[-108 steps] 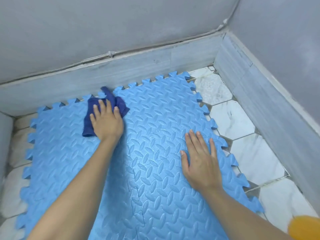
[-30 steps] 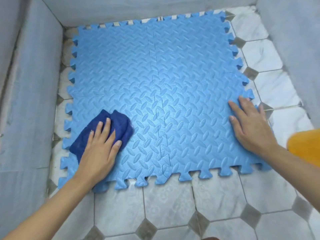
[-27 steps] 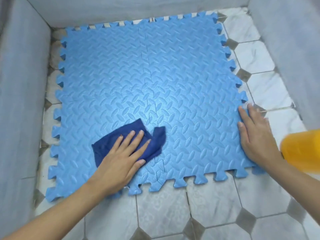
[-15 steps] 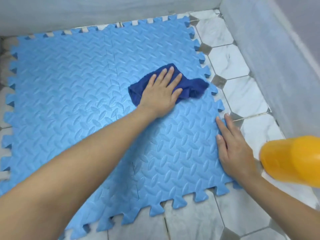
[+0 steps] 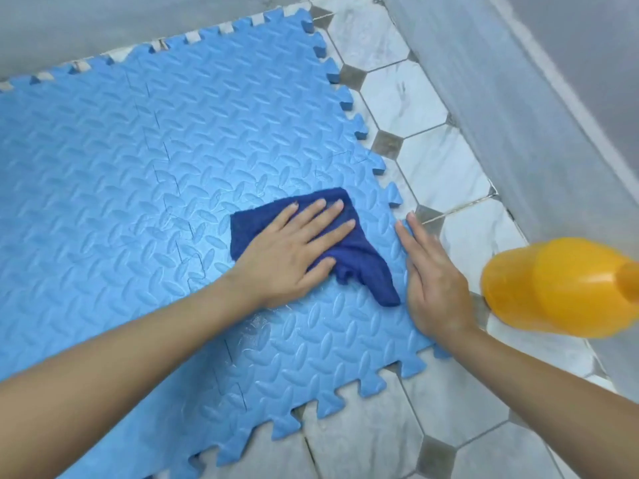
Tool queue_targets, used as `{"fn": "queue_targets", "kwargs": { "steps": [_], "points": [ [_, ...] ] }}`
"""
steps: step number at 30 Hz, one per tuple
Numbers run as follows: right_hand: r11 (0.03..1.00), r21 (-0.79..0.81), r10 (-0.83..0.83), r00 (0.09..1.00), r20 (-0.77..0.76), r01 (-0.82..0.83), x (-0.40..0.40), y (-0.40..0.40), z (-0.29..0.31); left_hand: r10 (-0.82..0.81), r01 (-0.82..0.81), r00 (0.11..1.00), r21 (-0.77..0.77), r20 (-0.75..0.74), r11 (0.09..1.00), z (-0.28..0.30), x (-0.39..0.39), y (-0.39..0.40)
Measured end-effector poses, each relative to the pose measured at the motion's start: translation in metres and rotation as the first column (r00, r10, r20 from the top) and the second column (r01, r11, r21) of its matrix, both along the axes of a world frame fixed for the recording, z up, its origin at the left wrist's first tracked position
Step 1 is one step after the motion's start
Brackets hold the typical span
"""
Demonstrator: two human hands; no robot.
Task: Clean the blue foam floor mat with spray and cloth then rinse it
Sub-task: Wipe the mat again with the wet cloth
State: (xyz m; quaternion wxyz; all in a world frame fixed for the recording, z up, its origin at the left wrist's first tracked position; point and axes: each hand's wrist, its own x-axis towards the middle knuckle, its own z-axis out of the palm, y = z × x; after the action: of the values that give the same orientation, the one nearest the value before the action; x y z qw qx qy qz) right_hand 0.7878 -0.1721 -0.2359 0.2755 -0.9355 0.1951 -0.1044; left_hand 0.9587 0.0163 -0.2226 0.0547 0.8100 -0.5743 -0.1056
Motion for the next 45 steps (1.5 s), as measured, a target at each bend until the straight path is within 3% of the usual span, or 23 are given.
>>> {"fn": "queue_targets", "kwargs": {
  "steps": [4, 6, 8, 12, 19, 23, 27, 33, 36, 40, 45],
  "points": [
    [1.0, -0.007, -0.02, 1.0, -0.006, 0.02, 0.0, 0.0, 0.0, 0.372, -0.372, 0.927, 0.009, -0.058, 0.928, 0.0, 0.051, -0.066],
    [1.0, 0.003, -0.029, 1.0, 0.002, 0.029, 0.001, 0.001, -0.001, 0.443, -0.443, 0.894, 0.02, -0.065, 0.896, 0.001, 0.047, -0.08],
    [1.0, 0.018, -0.022, 1.0, 0.014, 0.022, 0.001, 0.001, 0.0, 0.435, -0.435, 0.896, 0.028, -0.086, 0.9, 0.001, 0.031, -0.076],
    [0.999, 0.032, -0.015, 0.999, 0.041, 0.014, 0.001, 0.0, 0.0, 0.269, -0.269, 0.96, 0.01, -0.08, 0.963, 0.004, -0.024, -0.032],
    [0.999, -0.034, 0.005, 1.0, -0.016, -0.006, 0.001, 0.004, 0.006, 0.06, -0.063, 0.998, 0.073, 0.034, 0.995, 0.005, -0.098, 0.063],
    [0.996, -0.078, 0.029, 0.993, -0.115, -0.039, 0.003, 0.004, 0.009, 0.217, -0.225, 0.973, 0.121, 0.074, 0.967, 0.007, -0.09, 0.101],
    [0.991, -0.12, 0.03, 0.97, -0.243, -0.06, -0.003, 0.011, 0.018, 0.541, -0.548, 0.837, 0.133, 0.088, 0.826, 0.01, -0.066, 0.125],
    [0.995, -0.036, 0.081, 0.942, -0.326, -0.098, -0.045, 0.024, 0.041, 0.633, -0.63, 0.774, 0.104, 0.009, 0.769, 0.034, -0.064, 0.106],
    [0.994, -0.058, 0.07, 0.954, -0.292, -0.09, -0.07, 0.02, 0.049, 0.636, -0.637, 0.77, -0.023, -0.056, 0.77, 0.045, -0.064, 0.088],
    [0.993, -0.079, -0.096, 0.979, -0.181, 0.083, -0.109, 0.021, 0.06, 0.57, -0.588, 0.807, -0.134, -0.153, 0.797, 0.056, -0.087, 0.044],
    [0.96, -0.186, -0.236, 0.962, -0.139, 0.209, -0.156, 0.025, 0.067, 0.356, -0.424, 0.885, -0.205, -0.301, 0.882, 0.061, -0.135, -0.028]
  ]
}}
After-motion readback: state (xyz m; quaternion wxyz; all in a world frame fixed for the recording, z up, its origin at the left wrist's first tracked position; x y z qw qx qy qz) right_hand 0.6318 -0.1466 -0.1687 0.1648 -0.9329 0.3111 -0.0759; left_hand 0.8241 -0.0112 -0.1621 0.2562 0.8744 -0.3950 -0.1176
